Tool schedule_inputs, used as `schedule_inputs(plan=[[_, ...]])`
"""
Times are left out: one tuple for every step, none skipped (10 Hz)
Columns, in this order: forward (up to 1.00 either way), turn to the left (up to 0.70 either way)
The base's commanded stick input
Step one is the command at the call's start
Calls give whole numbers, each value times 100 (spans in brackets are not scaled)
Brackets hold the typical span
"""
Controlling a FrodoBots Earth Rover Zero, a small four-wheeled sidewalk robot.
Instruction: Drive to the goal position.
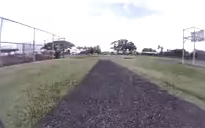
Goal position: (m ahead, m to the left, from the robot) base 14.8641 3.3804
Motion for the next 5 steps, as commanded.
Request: schedule_inputs(plan=[[85, 0], [85, 0], [85, 0], [85, 0], [85, 0]])
